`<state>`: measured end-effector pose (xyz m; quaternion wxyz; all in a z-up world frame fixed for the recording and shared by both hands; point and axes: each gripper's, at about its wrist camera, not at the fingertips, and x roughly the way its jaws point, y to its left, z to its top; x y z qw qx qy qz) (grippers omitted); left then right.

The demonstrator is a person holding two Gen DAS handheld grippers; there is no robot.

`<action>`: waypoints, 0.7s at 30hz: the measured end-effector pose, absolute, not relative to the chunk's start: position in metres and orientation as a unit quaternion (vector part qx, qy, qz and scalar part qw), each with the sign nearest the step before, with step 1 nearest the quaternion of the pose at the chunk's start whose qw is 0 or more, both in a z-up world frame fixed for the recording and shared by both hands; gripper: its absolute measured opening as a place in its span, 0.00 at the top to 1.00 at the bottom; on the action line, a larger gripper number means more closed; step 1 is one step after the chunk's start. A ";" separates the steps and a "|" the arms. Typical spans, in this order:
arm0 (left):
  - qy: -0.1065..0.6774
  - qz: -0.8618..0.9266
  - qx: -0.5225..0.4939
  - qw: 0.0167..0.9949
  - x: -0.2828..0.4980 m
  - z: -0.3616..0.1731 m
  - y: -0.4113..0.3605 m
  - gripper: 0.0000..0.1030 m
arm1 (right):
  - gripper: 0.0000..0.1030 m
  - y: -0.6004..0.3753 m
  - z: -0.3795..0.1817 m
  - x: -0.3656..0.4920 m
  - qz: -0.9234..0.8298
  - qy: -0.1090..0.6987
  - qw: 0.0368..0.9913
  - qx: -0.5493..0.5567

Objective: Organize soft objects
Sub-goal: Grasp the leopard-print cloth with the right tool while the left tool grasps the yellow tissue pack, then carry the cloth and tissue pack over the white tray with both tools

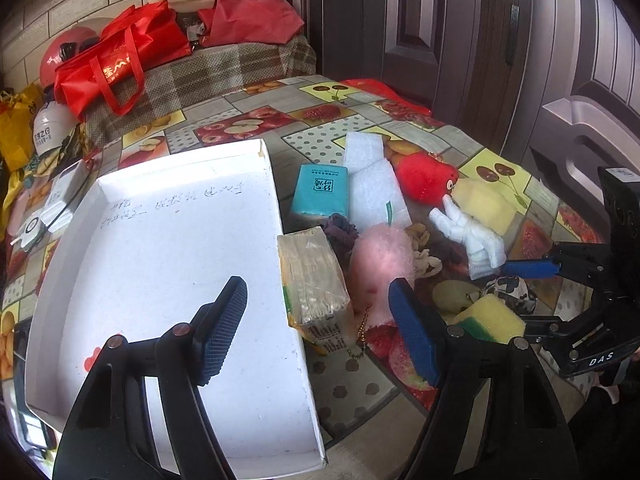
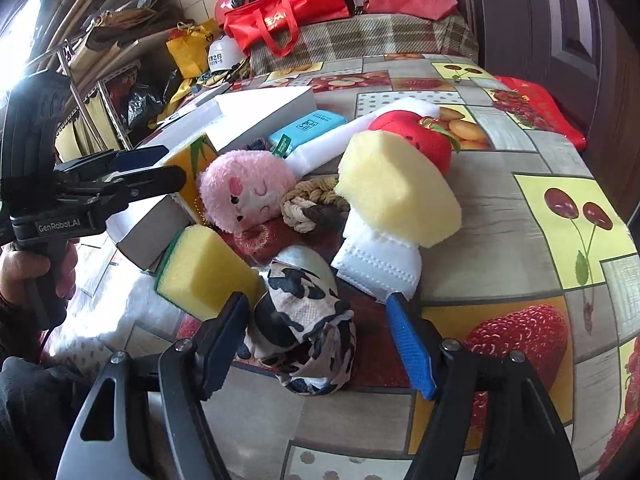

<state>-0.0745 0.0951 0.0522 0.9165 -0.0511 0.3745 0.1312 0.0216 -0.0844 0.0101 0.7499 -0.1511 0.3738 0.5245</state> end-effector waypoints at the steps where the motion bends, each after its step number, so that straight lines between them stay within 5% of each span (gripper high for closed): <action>1: 0.384 0.128 -0.054 0.913 -0.070 0.048 0.096 0.51 | 0.35 -0.083 0.009 0.021 0.526 0.376 0.747 -0.155; 4: 0.387 0.132 -0.057 0.911 -0.070 0.043 0.097 0.72 | 0.53 -0.080 0.007 0.021 0.539 0.382 0.734 -0.156; 7: 0.369 0.128 -0.072 0.918 -0.080 0.044 0.099 0.75 | 0.65 -0.084 0.007 0.019 0.546 0.376 0.733 -0.154; 13: 0.253 0.139 -0.074 0.955 -0.122 0.070 0.095 0.76 | 0.69 -0.113 0.035 0.024 0.537 0.324 0.773 -0.095; 21: 0.141 0.238 -0.033 0.960 -0.184 0.085 0.105 0.76 | 0.68 -0.150 0.092 -0.008 0.571 0.140 0.809 0.010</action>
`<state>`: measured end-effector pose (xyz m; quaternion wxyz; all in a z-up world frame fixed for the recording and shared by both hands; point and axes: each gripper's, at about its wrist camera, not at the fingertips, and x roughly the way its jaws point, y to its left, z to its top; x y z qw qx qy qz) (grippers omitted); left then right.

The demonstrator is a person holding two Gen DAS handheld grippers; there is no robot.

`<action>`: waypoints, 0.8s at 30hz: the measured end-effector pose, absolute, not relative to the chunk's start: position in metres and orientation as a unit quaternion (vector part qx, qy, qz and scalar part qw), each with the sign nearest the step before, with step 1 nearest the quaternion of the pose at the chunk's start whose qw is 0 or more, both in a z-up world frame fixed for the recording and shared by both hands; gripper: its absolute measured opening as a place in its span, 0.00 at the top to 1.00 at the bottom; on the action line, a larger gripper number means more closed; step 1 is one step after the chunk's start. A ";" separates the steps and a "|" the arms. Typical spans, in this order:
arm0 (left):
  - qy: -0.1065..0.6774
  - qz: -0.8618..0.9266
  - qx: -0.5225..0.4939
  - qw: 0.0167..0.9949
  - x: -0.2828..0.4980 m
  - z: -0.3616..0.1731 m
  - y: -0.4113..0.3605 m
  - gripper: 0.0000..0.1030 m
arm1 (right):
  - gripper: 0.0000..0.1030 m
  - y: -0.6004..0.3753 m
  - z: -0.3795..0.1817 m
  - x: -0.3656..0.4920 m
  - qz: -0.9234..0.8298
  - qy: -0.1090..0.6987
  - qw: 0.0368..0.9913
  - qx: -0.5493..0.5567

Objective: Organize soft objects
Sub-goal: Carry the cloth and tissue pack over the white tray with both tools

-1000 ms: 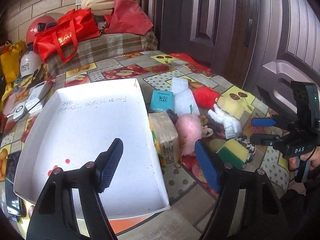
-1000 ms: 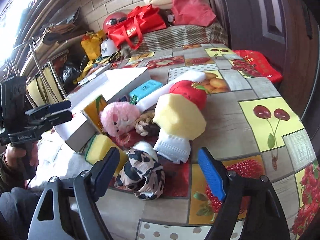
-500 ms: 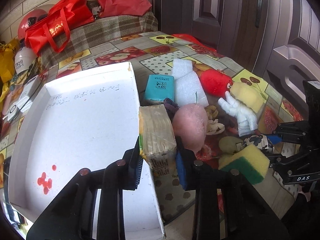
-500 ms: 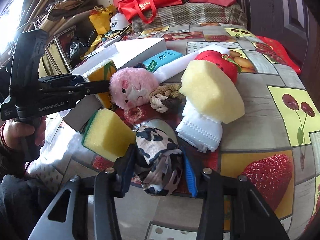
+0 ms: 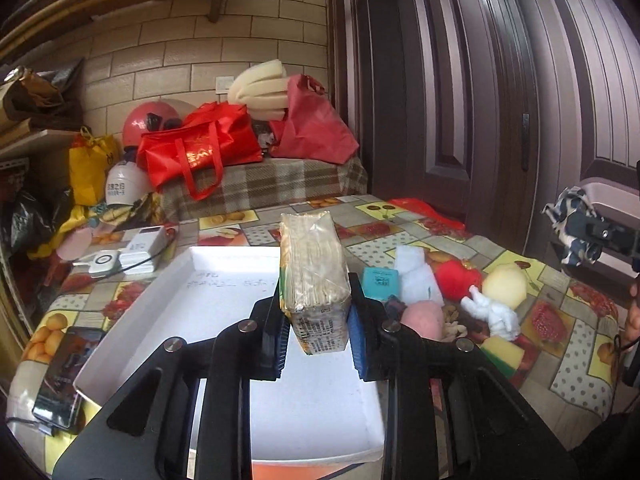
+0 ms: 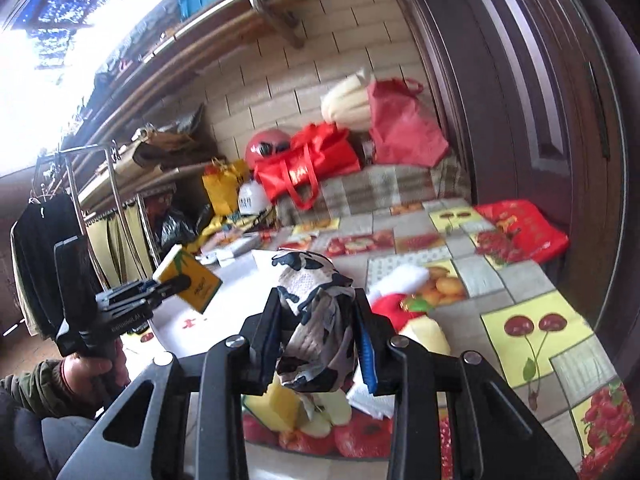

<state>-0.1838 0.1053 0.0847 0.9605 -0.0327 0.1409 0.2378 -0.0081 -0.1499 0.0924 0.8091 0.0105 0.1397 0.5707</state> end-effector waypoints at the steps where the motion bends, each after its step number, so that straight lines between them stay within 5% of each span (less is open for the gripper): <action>1: 0.143 0.251 -0.033 0.957 -0.189 0.081 0.110 0.76 | 0.68 -0.146 0.095 -0.012 0.576 0.130 0.807 0.015; 24: 0.153 0.318 -0.054 0.934 -0.192 0.057 0.149 0.76 | 0.68 -0.052 0.062 -0.048 0.622 0.155 0.767 -0.006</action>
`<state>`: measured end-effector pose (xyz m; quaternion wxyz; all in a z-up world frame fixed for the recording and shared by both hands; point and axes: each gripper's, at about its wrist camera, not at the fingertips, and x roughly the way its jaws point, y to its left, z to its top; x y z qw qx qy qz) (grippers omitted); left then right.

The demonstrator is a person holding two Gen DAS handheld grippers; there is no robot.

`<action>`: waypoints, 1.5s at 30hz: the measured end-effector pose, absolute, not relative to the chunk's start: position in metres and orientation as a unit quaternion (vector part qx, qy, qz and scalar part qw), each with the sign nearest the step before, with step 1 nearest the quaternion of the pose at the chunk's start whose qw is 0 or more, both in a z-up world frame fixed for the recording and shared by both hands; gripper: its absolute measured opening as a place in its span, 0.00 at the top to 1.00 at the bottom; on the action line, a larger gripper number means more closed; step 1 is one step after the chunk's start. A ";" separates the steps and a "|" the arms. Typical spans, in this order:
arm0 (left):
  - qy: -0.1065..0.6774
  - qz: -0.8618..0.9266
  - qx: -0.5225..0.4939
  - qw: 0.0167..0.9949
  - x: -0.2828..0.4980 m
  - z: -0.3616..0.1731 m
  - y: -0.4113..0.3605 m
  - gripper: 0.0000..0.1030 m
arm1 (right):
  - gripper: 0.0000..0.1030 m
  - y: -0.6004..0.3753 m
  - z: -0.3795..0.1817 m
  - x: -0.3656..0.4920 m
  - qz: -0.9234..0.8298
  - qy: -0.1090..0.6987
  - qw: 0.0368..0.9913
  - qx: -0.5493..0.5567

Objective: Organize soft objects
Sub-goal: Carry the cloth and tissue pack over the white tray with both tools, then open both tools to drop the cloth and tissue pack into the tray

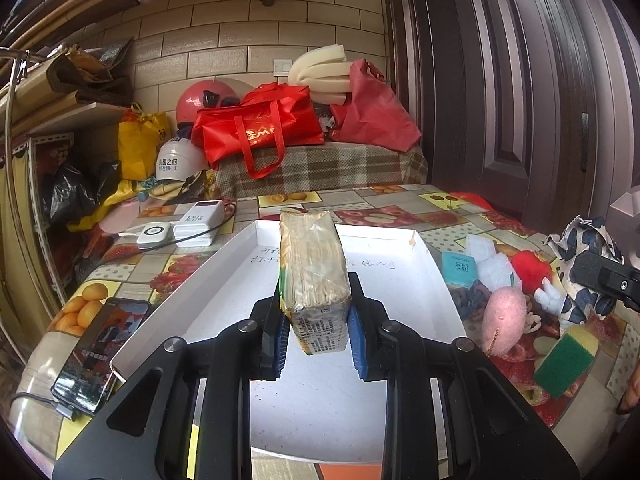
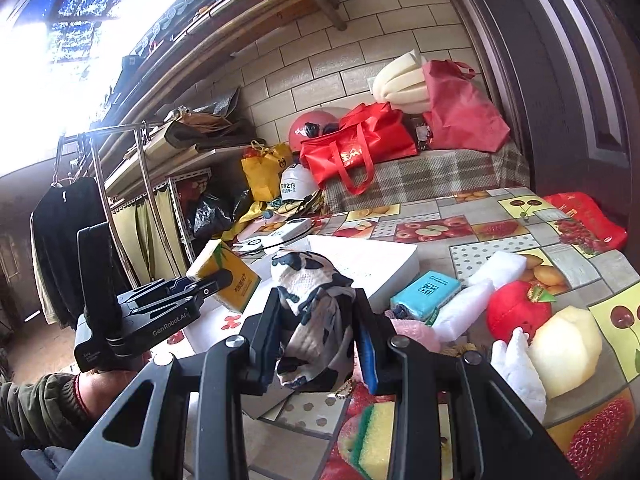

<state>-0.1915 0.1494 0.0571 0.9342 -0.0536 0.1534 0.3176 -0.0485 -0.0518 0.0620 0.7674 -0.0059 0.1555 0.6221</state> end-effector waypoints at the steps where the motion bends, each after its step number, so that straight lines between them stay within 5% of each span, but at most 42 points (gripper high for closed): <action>1: 0.154 0.319 -0.054 0.934 -0.191 0.057 0.151 0.76 | 0.68 -0.049 0.062 -0.052 0.625 0.153 0.765 -0.010; 29: 0.200 0.339 -0.117 0.912 -0.168 0.051 0.218 0.75 | 0.65 0.068 0.047 -0.066 0.630 0.175 0.751 -0.090; 31: 0.199 0.352 -0.116 0.907 -0.168 0.051 0.219 0.65 | 0.53 0.072 0.046 -0.070 0.617 0.175 0.760 -0.104; 32: 0.199 0.362 -0.116 0.903 -0.168 0.051 0.220 0.55 | 0.37 0.072 0.046 -0.071 0.613 0.172 0.764 -0.107; 33: 0.197 0.375 -0.118 0.898 -0.170 0.051 0.221 0.34 | 0.20 0.069 0.047 -0.072 0.610 0.166 0.767 -0.106; 34: 0.192 0.385 -0.124 0.894 -0.173 0.050 0.223 0.17 | 0.19 0.066 0.048 -0.072 0.601 0.161 0.776 -0.102; 37: 0.177 0.393 -0.140 0.892 -0.183 0.050 0.227 0.01 | 0.16 0.062 0.049 -0.066 0.600 0.168 0.778 -0.085; 45: 0.170 0.402 -0.129 0.890 -0.185 0.051 0.222 0.00 | 0.15 0.059 0.052 -0.069 0.597 0.155 0.783 -0.084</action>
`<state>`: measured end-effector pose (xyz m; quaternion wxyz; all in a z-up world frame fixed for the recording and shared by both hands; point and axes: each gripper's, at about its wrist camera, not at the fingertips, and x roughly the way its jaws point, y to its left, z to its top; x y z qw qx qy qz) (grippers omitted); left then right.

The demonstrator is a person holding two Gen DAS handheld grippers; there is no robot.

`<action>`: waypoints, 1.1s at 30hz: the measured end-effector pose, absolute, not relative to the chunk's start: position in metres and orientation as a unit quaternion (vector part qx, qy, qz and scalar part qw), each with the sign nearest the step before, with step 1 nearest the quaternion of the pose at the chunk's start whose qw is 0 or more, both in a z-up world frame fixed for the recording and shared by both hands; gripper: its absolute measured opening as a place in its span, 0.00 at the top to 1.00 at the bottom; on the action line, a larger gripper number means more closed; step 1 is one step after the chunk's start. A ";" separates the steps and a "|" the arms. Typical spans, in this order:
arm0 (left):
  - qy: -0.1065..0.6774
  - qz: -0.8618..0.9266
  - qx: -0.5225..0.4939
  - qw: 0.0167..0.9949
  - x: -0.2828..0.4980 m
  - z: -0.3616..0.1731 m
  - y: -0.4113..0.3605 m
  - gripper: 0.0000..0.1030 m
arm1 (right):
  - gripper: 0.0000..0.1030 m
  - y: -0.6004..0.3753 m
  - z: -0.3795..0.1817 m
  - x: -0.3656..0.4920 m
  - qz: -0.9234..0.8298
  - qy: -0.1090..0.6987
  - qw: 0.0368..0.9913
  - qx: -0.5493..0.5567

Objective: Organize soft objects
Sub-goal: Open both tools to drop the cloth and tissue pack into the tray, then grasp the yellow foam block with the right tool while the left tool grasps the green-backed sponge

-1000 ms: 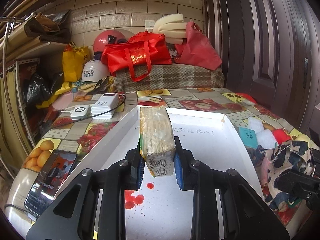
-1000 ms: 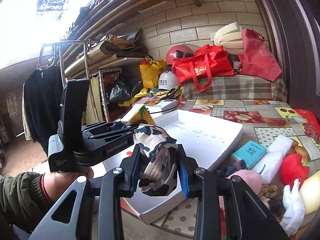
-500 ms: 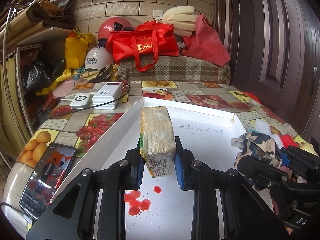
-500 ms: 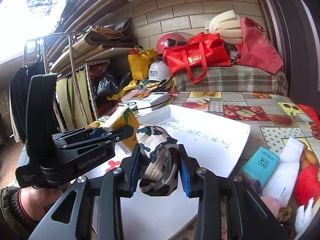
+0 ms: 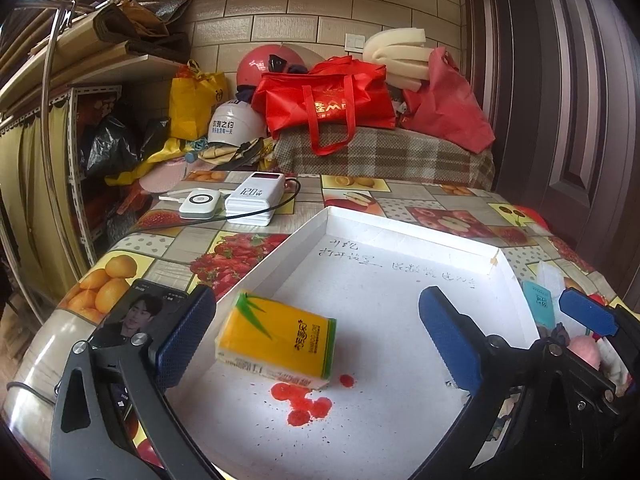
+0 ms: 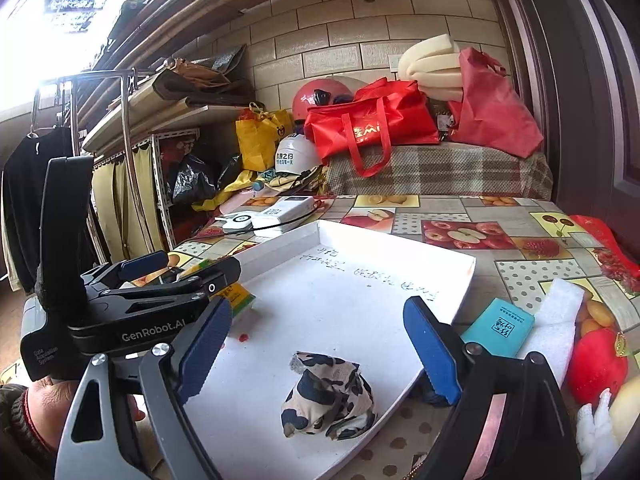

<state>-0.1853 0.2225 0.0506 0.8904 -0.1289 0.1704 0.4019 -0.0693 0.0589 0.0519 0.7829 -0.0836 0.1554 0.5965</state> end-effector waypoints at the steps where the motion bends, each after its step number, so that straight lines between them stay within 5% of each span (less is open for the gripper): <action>1: 0.171 0.401 -0.129 0.891 -0.186 0.051 0.223 0.00 | 0.15 0.059 0.052 -0.069 0.597 0.156 0.783 -0.083; 27: 0.121 0.353 -0.102 0.922 -0.202 0.060 0.188 0.00 | 0.11 0.015 0.050 -0.098 0.630 0.143 0.754 -0.117; 33: 0.135 0.301 -0.076 0.941 -0.193 0.060 0.157 0.00 | 0.10 -0.037 0.065 -0.066 0.596 0.125 0.792 -0.048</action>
